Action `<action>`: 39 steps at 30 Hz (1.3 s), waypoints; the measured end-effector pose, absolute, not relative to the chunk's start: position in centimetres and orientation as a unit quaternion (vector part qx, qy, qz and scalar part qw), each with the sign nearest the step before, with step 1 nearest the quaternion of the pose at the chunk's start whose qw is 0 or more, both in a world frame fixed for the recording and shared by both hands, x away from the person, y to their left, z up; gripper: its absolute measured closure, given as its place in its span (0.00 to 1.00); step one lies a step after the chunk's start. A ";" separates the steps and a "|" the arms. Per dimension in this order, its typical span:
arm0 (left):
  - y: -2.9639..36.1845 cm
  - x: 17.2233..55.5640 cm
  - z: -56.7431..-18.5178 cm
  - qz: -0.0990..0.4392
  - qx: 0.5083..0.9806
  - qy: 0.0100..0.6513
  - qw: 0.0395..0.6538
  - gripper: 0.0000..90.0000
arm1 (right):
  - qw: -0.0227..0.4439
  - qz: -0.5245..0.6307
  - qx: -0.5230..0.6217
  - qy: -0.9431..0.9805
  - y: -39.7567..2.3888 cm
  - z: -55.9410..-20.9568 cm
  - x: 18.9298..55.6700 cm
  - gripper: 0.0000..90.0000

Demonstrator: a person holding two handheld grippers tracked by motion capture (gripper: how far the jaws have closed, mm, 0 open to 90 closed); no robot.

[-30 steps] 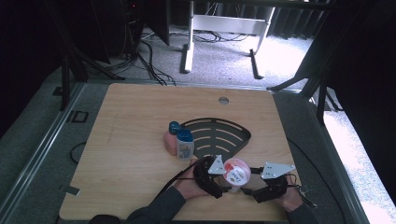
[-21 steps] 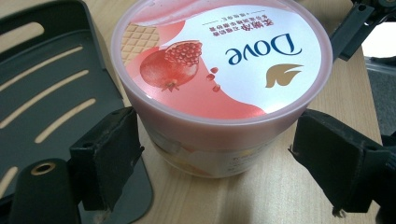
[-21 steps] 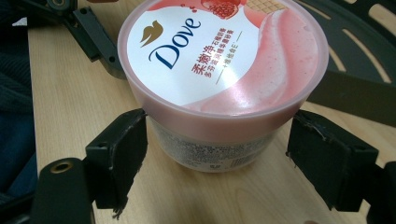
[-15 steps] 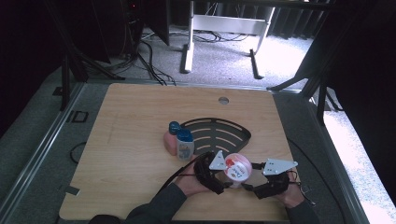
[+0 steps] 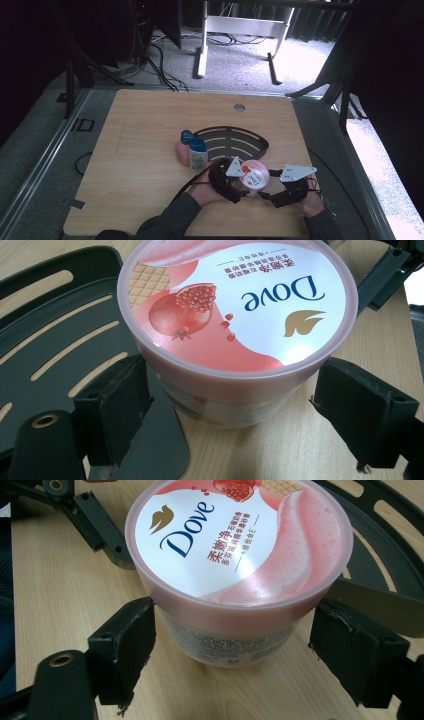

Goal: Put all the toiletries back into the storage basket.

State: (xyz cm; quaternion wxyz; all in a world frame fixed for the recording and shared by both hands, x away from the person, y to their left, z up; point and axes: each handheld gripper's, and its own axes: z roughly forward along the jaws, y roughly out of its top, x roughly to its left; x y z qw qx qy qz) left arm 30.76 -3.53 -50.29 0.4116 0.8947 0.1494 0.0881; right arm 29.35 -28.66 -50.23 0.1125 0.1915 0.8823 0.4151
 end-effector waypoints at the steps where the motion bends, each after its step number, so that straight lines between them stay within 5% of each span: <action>1: -3.5 30.8 -50.3 0.087 0.894 0.151 0.412 0.17 | 0.113 0.415 0.191 0.882 -28.7 -50.2 29.4 0.21; 39: -4.8 33.5 -48.3 0.117 0.885 0.180 0.414 0.15 | 0.124 0.426 0.199 0.874 -29.4 -48.4 32.9 0.20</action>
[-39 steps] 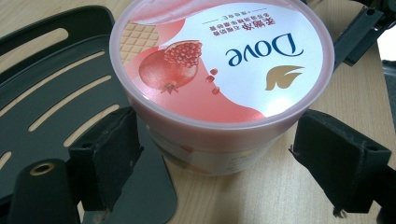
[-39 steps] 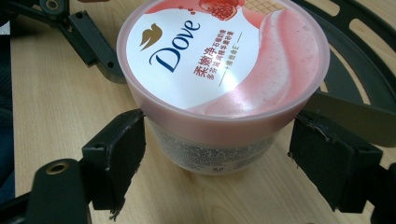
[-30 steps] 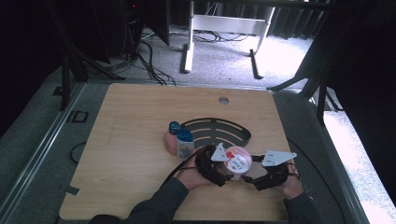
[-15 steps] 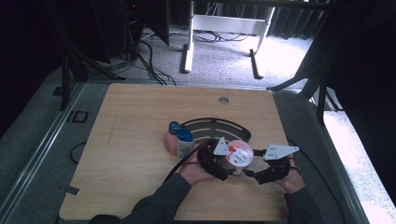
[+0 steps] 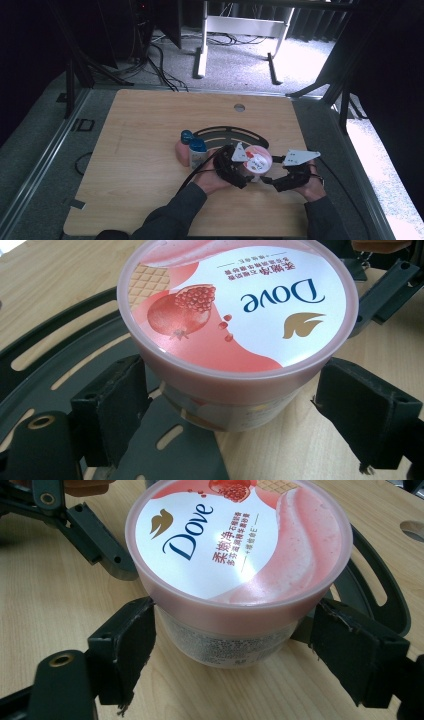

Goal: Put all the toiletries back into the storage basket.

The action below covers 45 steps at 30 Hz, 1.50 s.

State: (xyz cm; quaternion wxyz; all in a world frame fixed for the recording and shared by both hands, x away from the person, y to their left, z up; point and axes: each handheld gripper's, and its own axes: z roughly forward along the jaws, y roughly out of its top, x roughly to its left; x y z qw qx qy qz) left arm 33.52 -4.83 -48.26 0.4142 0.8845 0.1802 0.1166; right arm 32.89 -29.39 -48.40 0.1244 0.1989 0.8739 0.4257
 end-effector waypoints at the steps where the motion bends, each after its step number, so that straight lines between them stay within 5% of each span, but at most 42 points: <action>1: -4.9 33.6 -48.2 0.119 0.884 0.181 0.414 0.15 | 0.124 0.425 0.199 0.874 -29.4 -48.4 33.0 0.20; 45: -6.1 36.7 -47.9 0.136 0.877 0.220 0.405 0.15 | 0.130 0.416 0.213 0.875 -29.6 -47.9 36.9 0.20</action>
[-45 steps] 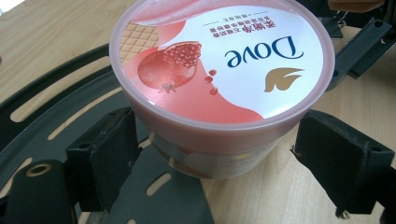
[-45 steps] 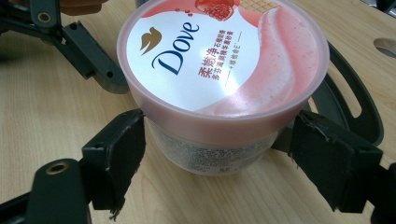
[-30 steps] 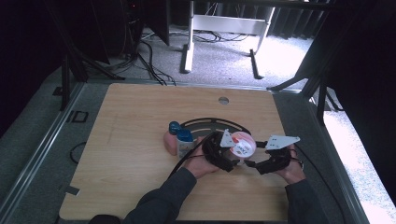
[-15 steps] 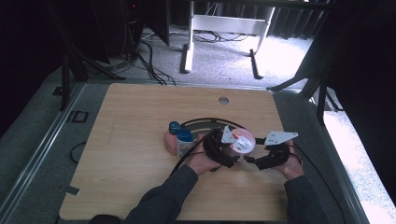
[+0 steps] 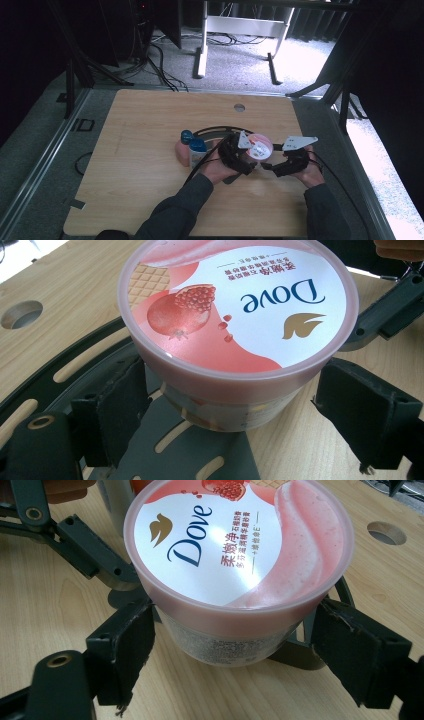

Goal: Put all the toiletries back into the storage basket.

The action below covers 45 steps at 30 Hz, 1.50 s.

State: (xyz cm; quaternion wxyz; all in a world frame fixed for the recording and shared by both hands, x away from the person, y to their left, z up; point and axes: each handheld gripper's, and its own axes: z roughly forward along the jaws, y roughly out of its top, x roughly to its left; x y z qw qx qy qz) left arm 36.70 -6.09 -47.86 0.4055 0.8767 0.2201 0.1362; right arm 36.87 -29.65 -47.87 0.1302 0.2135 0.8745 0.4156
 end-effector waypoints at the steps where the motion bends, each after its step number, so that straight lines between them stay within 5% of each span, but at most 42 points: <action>1: -6.1 36.8 -47.9 0.137 0.878 0.219 0.403 0.15 | 0.129 0.415 0.213 0.875 -29.6 -47.9 36.9 0.20; 45: -8.9 40.2 -48.1 0.163 0.884 0.245 0.362 0.15 | 0.125 0.376 0.232 0.889 -30.5 -48.2 41.2 0.21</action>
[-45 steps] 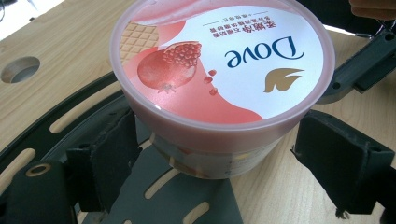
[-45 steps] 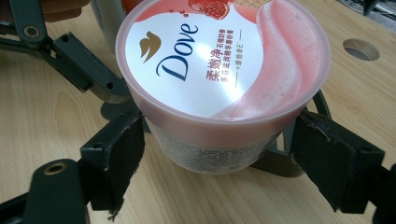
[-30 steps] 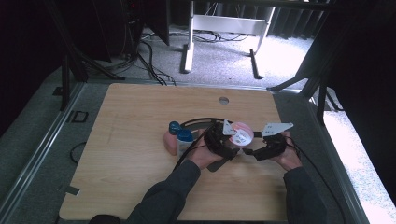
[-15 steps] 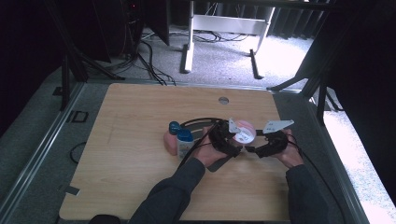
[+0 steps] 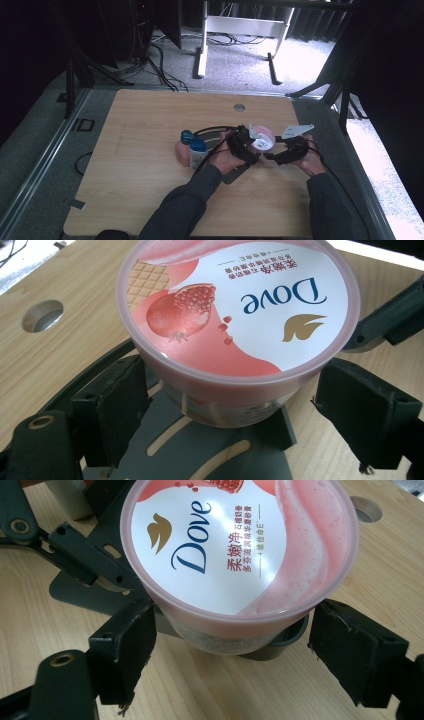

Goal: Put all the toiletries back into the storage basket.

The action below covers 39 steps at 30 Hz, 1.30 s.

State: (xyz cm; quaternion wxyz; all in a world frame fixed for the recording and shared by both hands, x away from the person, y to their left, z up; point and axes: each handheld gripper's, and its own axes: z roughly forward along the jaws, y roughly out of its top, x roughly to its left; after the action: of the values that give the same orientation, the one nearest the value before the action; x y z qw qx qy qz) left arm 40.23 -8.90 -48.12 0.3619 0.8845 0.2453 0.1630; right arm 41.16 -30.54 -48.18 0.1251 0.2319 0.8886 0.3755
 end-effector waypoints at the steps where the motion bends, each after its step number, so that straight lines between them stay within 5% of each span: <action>1: -8.9 40.3 -48.1 0.165 0.884 0.247 0.360 0.15 | 0.124 0.375 0.233 0.889 -30.5 -48.2 41.3 0.21; 39: -9.3 42.0 -49.8 0.163 0.882 0.288 0.336 0.15 | 0.115 0.332 0.249 0.902 -29.2 -49.3 43.6 0.22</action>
State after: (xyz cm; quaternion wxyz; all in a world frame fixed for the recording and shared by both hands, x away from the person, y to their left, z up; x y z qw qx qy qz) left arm 41.95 -9.33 -49.84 0.3363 0.8816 0.2882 0.1630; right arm 43.60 -29.25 -49.25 0.1151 0.2492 0.9025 0.3319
